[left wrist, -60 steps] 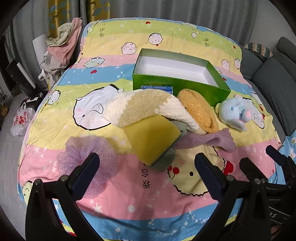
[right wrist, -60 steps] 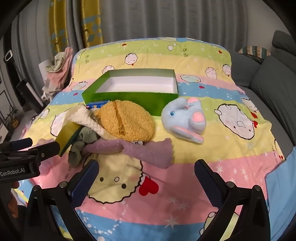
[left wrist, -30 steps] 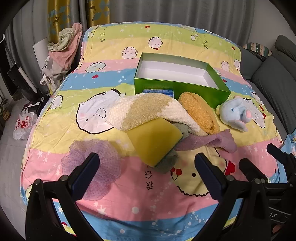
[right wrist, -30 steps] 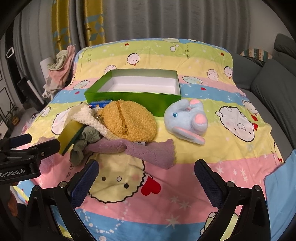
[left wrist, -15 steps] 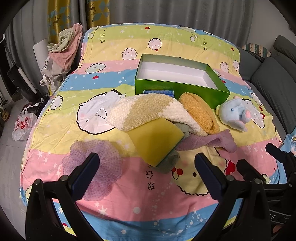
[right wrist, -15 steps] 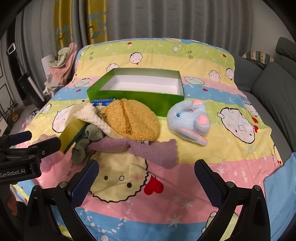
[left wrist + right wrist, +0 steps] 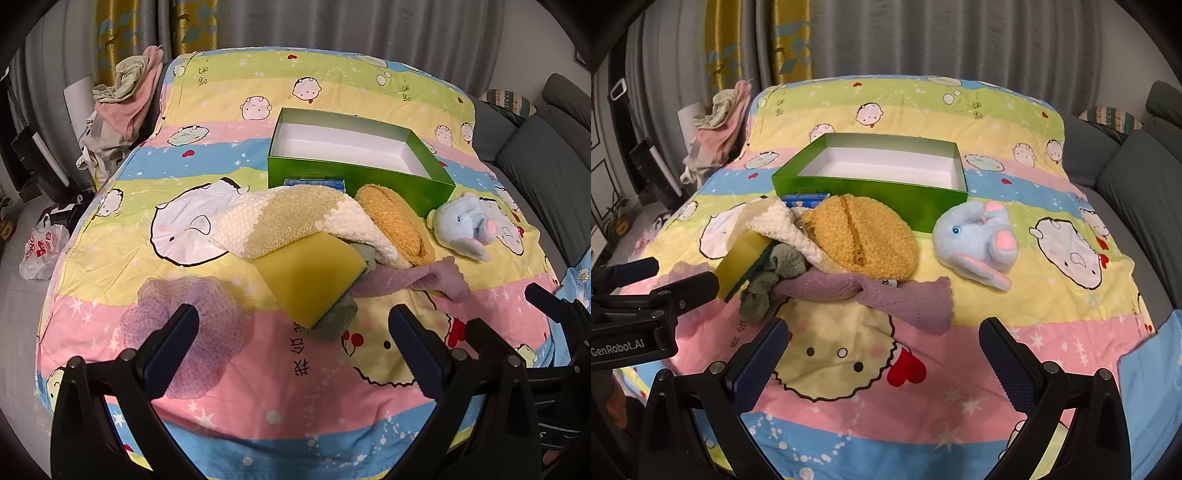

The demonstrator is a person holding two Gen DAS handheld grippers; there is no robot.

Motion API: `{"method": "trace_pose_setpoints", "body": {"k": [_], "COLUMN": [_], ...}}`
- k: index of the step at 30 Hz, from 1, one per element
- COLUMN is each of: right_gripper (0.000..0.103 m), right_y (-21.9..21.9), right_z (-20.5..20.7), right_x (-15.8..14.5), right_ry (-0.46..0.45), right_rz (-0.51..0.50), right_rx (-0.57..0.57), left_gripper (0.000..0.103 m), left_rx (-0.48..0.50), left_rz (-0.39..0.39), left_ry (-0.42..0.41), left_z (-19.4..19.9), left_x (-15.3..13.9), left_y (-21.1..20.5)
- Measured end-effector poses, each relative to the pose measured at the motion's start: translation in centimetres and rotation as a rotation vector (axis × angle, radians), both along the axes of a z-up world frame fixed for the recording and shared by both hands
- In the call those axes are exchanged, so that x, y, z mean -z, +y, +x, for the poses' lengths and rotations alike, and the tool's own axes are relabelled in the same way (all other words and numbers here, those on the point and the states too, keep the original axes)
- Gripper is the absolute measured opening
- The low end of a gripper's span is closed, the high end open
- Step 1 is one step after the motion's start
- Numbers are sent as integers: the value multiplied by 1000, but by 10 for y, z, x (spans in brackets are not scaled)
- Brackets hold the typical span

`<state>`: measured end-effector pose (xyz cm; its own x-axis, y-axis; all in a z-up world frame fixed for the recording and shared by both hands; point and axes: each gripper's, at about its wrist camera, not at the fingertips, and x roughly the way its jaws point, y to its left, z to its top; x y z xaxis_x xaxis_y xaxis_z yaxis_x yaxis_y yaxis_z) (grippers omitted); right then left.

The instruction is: Organize soft objects

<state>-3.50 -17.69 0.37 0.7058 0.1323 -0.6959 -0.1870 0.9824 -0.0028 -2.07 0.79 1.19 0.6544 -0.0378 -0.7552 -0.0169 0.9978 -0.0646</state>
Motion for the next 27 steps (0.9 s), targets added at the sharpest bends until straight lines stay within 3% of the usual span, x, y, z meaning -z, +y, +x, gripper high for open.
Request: {"method": "trace_pose_setpoints", "body": {"k": [14,18,22,27], "right_gripper": [103,103,103,103], "right_y": [9,10,17,42], "right_z": [-3,-4,-10,-22], "right_x": [-1,-4,-7,-7], "right_ry": [0,-14,-37,-59], "right_rz": [-20,-8,46,112], "right_rx": [-18,-35,-109,-284], "left_gripper": [102,102,102,102], "left_rx": [6,24,22,-54], "left_rz": [-17,-54,-123,-137], "left_ry": [-8,-9,-30,-32], "left_z": [-3,-2,-2,-3], "left_x": [-1,-3,-10,-10], "left_y": [4,9,31,79]}}
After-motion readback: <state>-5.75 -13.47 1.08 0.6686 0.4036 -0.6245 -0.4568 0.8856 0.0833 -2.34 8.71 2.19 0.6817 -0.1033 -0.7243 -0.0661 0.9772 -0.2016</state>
